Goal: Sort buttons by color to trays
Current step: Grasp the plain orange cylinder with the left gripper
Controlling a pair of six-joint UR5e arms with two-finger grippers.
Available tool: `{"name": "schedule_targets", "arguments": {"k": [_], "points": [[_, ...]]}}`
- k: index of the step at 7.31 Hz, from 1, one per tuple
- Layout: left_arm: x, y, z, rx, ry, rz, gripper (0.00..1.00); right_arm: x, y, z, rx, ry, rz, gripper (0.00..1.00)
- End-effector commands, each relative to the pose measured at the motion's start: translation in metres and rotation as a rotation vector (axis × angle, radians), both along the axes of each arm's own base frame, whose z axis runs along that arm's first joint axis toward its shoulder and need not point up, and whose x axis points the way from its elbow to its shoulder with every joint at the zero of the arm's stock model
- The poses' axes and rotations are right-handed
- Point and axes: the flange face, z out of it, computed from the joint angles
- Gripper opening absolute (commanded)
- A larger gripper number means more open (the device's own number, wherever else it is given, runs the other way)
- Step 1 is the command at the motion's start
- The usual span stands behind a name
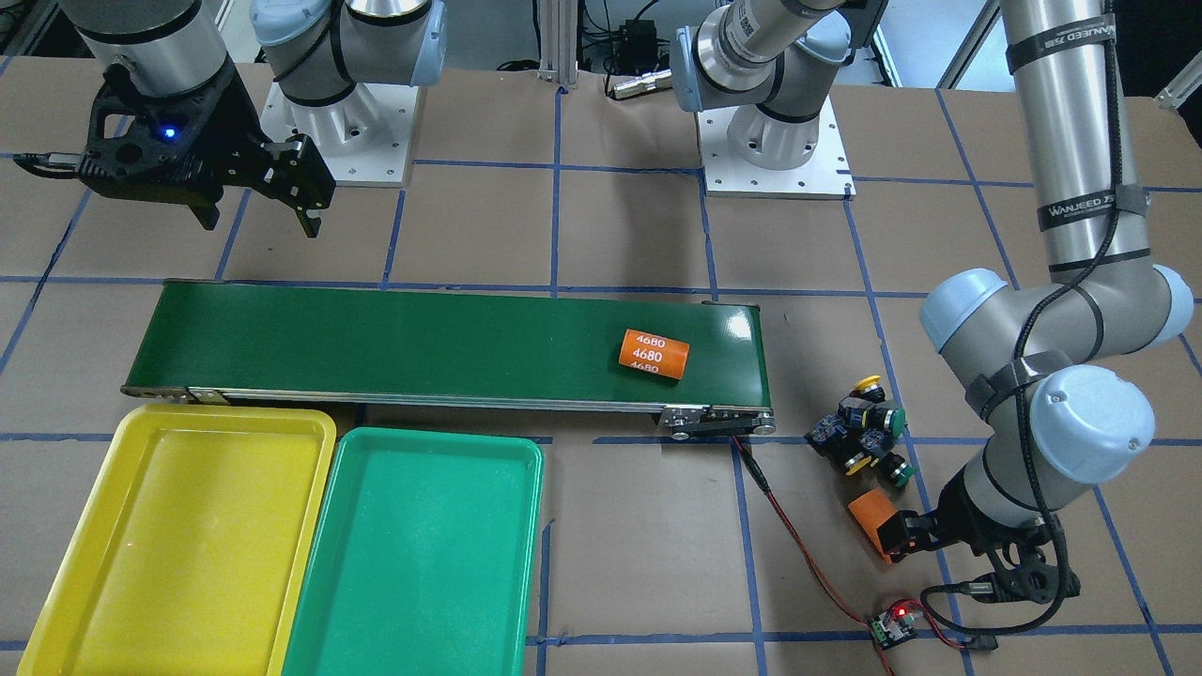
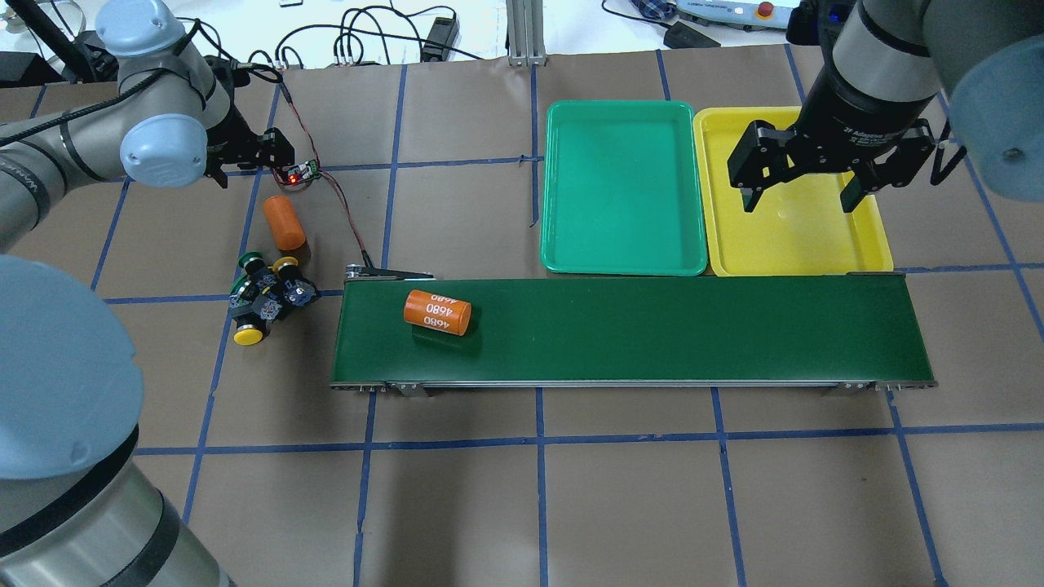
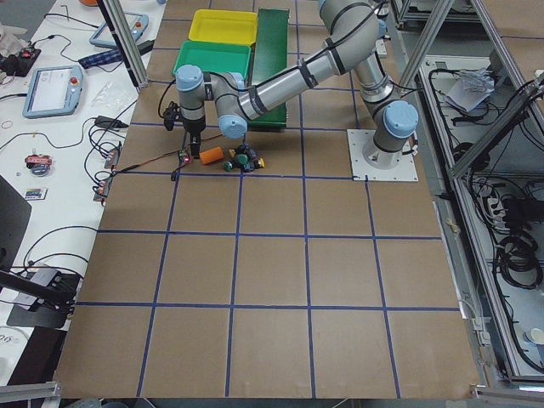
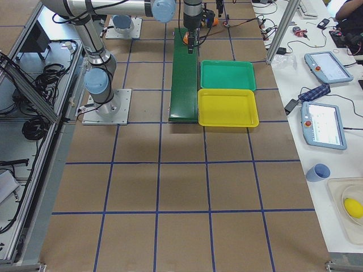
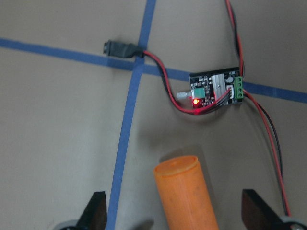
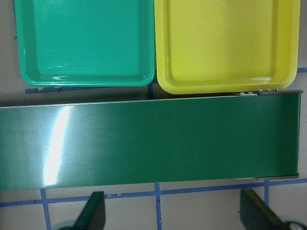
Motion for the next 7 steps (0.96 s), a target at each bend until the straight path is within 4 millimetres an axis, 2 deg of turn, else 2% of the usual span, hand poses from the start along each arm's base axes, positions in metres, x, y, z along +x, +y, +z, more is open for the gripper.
{"name": "schedule_targets", "arguments": {"k": [1,3,5,6,7], "points": [[-0.012,-0.006,-0.028,0.002,0.096,-0.040,1.00,0.000,0.000,0.000,0.004,0.001,-0.001,1.00],[-0.004,-0.002,-0.036,0.023,0.127,0.099,1.00,0.000,0.000,0.000,-0.001,-0.001,-0.001,1.00],[0.014,0.001,-0.027,0.039,0.100,0.272,1.00,0.000,0.000,0.000,-0.004,-0.004,-0.001,1.00],[0.003,0.006,-0.032,0.063,0.109,0.383,1.00,0.000,-0.001,-0.001,0.001,-0.005,-0.001,1.00],[0.002,0.014,-0.050,0.099,0.123,0.434,1.00,0.000,-0.001,0.000,-0.001,-0.004,-0.002,1.00]]}}
